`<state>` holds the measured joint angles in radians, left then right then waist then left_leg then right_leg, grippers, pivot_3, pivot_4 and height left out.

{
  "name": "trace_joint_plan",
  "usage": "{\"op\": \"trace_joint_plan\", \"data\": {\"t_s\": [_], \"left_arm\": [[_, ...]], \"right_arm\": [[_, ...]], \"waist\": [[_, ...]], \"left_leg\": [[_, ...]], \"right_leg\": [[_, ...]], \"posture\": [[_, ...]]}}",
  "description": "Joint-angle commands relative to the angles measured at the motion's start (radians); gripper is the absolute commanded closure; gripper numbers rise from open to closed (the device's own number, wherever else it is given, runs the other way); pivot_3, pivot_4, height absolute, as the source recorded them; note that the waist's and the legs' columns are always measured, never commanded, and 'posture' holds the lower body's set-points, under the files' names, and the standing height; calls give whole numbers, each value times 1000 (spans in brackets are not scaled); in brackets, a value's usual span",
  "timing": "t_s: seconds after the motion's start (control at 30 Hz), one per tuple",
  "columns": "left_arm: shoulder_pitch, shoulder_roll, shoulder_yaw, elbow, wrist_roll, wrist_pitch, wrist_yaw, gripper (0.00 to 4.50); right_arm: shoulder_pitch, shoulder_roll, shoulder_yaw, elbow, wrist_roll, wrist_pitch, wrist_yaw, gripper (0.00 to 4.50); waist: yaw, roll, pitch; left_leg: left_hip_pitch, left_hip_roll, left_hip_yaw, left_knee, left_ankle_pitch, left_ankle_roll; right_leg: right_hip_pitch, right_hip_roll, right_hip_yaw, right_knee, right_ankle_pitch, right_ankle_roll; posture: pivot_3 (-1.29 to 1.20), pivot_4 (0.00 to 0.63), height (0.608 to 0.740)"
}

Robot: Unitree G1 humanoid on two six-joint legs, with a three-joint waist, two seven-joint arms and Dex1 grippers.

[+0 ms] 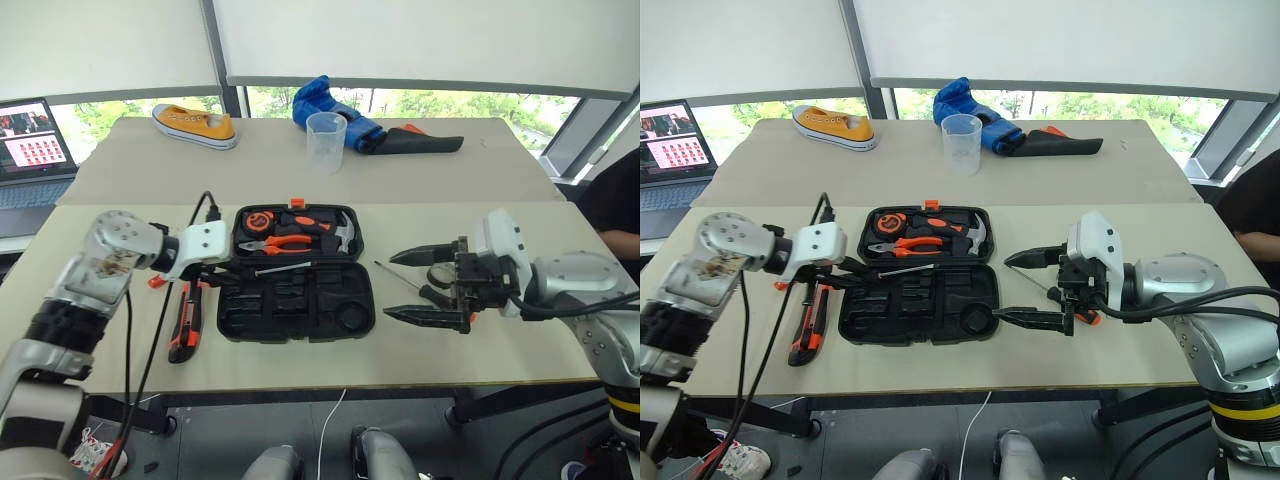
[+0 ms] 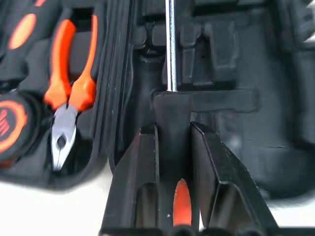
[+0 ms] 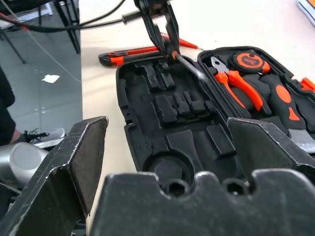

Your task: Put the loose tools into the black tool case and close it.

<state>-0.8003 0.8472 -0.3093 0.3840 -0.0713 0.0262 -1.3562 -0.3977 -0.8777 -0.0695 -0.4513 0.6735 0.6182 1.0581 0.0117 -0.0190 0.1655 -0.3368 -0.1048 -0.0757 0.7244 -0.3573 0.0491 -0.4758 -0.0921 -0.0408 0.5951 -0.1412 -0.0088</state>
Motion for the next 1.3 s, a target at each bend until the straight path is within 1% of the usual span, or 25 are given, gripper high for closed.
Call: {"op": "trace_joint_plan", "data": {"t_s": [0.03,0.2,0.43,0.57,0.63,0.73,0.8,0.87,0.93,0.97,1.07,1.13,1.3], "left_arm": [[-98,-63,-24,113,73,-69,9,3945],[-161,-157,-29,217,96,-75,-18,3945],[-184,-202,-40,288,149,-126,-29,3945],[-211,-225,-32,336,173,-142,0,3945],[-221,-232,-18,328,152,-115,-27,3057],[-225,-229,5,273,104,-54,-91,2075],[-223,-228,15,244,91,-22,-105,1274],[-222,-229,22,228,85,-4,-104,645],[-221,-229,24,221,86,-4,-98,645],[-221,-231,25,222,89,-8,-91,798],[-223,-238,23,248,99,-31,-88,1758],[-227,-242,19,271,111,-38,-75,2578],[-231,-250,8,325,139,-50,-55,4396]], "right_arm": [[15,-3,-50,-52,20,7,-35,0],[23,1,-58,-61,28,10,-66,0],[34,4,-57,-71,35,8,-94,0],[39,6,-58,-76,38,8,-105,0],[44,5,-61,-80,41,9,-108,0],[55,4,-64,-87,46,8,-110,0],[59,4,-64,-90,49,8,-110,0],[61,5,-63,-91,49,7,-109,0],[61,7,-60,-91,48,6,-110,0],[60,8,-59,-91,48,6,-110,0],[56,11,-55,-87,45,4,-109,0],[55,10,-54,-84,43,2,-108,0],[59,7,-56,-80,36,-1,-106,0]], "waist": [[1,0,0],[6,0,0],[-1,0,0],[1,0,0],[3,0,0],[4,0,0],[3,0,0],[2,0,0],[1,0,0],[1,0,0],[1,0,0],[1,0,0],[1,0,0]], "left_leg": [[0,0,0,1,0,0],[0,-1,0,5,-2,4],[-1,-1,0,5,-2,5],[-1,-1,0,6,-2,5],[-1,-1,0,6,-2,5],[-1,-1,0,7,-2,5],[-1,-1,0,7,-2,5],[-1,-1,0,7,-2,5],[-1,-1,0,7,-2,5],[-1,-1,0,7,-2,5],[-1,-1,0,7,-2,5],[-1,-1,0,7,-2,5],[-1,-1,0,7,-2,5]], "right_leg": [[0,0,0,0,0,0],[2,0,0,0,2,3],[1,1,0,0,3,5],[1,0,0,-1,3,5],[1,0,0,-1,3,5],[2,0,0,0,3,5],[2,0,0,0,3,5],[2,0,0,0,3,5],[2,0,0,0,3,5],[2,0,0,0,3,5],[2,0,0,0,3,5],[2,0,0,0,3,5],[2,0,0,0,3,5]], "posture": [[0,150,724],[0,150,724],[0,150,724],[0,150,724],[0,150,724],[0,150,724],[0,150,724],[0,150,724],[0,150,724],[0,150,724],[0,150,724],[0,150,724],[0,150,724]]}}
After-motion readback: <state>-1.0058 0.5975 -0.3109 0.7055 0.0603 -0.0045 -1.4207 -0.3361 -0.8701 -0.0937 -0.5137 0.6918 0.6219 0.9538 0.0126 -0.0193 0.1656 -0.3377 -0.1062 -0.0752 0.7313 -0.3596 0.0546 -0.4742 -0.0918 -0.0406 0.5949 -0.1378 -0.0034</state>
